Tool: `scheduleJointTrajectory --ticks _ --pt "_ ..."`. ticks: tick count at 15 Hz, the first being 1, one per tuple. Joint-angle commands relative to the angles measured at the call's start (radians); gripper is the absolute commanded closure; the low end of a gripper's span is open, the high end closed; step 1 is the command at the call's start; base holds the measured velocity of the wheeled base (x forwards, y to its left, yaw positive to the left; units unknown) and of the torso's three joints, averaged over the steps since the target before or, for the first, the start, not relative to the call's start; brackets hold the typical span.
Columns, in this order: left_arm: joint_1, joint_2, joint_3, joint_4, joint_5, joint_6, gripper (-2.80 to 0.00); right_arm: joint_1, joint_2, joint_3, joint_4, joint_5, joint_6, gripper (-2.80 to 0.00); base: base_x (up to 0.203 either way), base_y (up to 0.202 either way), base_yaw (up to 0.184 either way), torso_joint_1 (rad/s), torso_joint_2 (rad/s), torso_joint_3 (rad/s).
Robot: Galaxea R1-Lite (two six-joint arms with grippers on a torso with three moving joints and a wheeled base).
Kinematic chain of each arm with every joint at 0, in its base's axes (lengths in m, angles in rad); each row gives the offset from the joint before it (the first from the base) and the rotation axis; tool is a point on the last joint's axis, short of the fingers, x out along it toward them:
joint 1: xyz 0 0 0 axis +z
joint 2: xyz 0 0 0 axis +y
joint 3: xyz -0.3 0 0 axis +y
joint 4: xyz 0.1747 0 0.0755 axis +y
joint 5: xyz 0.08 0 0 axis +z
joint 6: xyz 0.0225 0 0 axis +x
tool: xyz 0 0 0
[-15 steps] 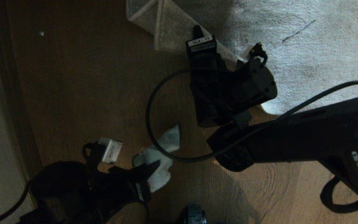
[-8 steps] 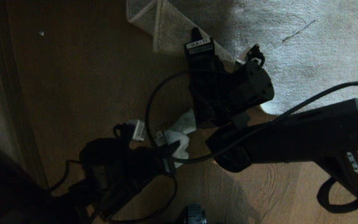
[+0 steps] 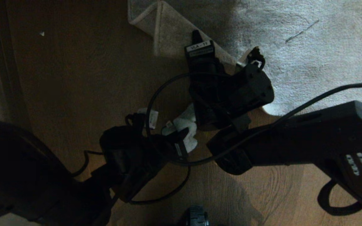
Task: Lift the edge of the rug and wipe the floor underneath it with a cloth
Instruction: Wipe the floor under the carpet with a rag
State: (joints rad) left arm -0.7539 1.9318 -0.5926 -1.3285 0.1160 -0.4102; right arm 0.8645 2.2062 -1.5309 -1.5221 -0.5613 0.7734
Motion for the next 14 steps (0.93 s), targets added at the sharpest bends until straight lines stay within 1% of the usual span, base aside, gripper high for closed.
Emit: scheduleJointTrajectory --ticks 1,3,6,8,10,12,14 --pt "0.019 0.022 -0.001 -0.028 -0.002 -0.004 0.00 0.001 0.003 -0.002 -0.048 -0.003 0.004 0.00 0.000 0.000 0.000 0.000 0.00 0.000" --pt "0.038 0.043 -0.002 -0.056 -0.001 -0.003 0.00 0.001 0.004 -0.002 -0.048 -0.003 0.004 0.00 0.000 0.000 0.000 0.000 0.00 0.000" --pt "0.070 0.055 -0.004 -0.061 -0.009 -0.001 0.00 -0.001 0.003 -0.002 -0.048 -0.003 0.004 0.00 0.000 0.000 0.000 0.000 0.00 0.000" --pt "0.098 0.060 -0.010 -0.061 -0.012 0.001 0.00 -0.001 0.004 -0.002 -0.048 -0.003 0.004 0.00 0.000 0.000 0.000 0.000 0.00 0.000" --pt "0.144 0.059 -0.012 -0.070 -0.012 0.001 0.00 -0.001 0.003 -0.002 -0.048 -0.003 0.005 0.00 0.000 0.000 0.000 0.000 0.00 0.000" --pt "0.191 0.052 -0.011 -0.131 -0.040 0.003 0.00 -0.001 0.004 -0.002 -0.048 -0.003 0.006 0.00 0.000 0.000 0.000 0.000 0.00 0.000" --pt "0.210 0.024 -0.008 -0.148 -0.050 0.005 0.00 -0.001 0.009 -0.002 -0.048 -0.003 0.006 0.00 0.000 0.000 0.000 0.000 0.00 0.000"
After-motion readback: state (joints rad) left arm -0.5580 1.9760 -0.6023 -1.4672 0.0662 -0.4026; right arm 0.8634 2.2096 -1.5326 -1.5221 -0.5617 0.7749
